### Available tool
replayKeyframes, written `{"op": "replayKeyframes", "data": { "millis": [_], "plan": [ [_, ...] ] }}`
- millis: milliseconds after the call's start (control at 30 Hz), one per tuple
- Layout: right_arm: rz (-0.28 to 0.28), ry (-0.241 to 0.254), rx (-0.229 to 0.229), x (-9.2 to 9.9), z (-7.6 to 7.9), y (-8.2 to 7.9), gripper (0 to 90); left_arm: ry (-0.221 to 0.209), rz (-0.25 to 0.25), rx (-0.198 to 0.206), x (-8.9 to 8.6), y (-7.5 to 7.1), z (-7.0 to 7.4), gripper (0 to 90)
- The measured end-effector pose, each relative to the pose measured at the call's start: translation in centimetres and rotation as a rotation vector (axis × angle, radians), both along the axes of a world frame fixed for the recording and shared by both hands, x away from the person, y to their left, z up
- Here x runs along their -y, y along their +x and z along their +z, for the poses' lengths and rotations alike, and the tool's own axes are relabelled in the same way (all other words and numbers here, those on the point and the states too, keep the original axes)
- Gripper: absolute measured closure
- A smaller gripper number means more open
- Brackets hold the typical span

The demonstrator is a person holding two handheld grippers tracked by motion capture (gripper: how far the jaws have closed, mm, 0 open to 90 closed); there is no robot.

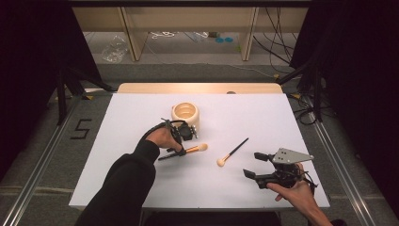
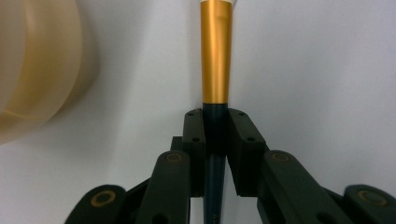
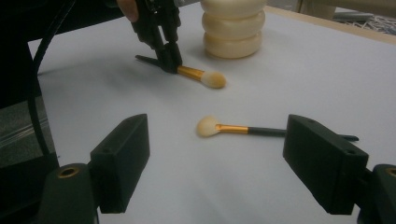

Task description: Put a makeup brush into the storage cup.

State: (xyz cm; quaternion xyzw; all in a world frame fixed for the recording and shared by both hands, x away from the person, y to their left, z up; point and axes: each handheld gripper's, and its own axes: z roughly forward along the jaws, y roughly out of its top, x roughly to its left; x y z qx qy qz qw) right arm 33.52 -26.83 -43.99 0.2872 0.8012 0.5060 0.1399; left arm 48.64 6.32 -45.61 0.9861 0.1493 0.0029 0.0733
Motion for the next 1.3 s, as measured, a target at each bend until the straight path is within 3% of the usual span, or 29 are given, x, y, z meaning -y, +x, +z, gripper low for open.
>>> {"op": "replayKeyframes", "data": {
  "millis": [100,300,533,567,600,633,667,767,800,900,967,1000,1200,1300],
  "plan": [
    [-0.002,-0.002,0.000,0.0,0.0,0.0,23.9,0.019,-0.006,-0.006,0.5,-0.2,0.2,78.3],
    [-0.005,-0.001,0.000,0.1,0.0,0.0,23.9,0.007,-0.017,-0.004,0.3,-0.3,0.5,78.3],
    [-0.007,-0.001,0.001,0.1,0.0,0.0,24.0,-0.070,0.007,0.012,-0.6,-0.4,2.1,78.4],
    [-0.007,0.000,0.000,0.1,0.0,0.0,24.0,-0.118,0.044,0.017,-1.1,-0.6,2.6,78.4],
    [-0.007,0.000,0.000,0.1,0.0,0.0,24.0,-0.118,0.044,0.017,-1.1,-0.6,2.6,78.4],
    [-0.007,0.000,-0.001,0.1,0.0,0.0,24.0,-0.148,0.064,0.013,-1.3,-0.7,2.9,78.4],
    [-0.008,0.000,-0.001,0.1,0.0,0.0,24.0,-0.164,0.038,0.040,-1.5,-0.5,3.1,78.4],
    [-0.008,0.001,-0.006,0.1,0.0,0.0,24.0,-0.250,0.084,0.059,-2.2,-0.6,4.0,78.3],
    [-0.008,0.001,-0.006,0.1,0.0,0.0,24.0,-0.250,0.084,0.059,-2.2,-0.6,4.0,78.4],
    [-0.009,0.001,-0.007,0.1,0.0,0.0,24.0,-0.357,0.136,0.080,-2.7,-0.7,4.7,78.3],
    [-0.012,0.003,-0.006,0.1,0.0,0.0,24.0,-0.371,0.138,0.091,-2.8,-0.7,4.9,78.3],
    [-0.012,0.001,0.000,0.1,0.0,0.0,24.0,-0.443,0.185,0.104,-2.9,-0.8,5.1,78.3],
    [-0.018,-0.012,-0.002,0.2,0.1,0.0,24.0,-0.514,0.189,0.140,-3.6,-0.6,6.0,78.3],
    [-0.013,0.004,0.008,0.2,-0.1,0.1,24.0,-0.610,0.257,0.173,-3.9,-0.7,6.3,78.3]
  ]
}}
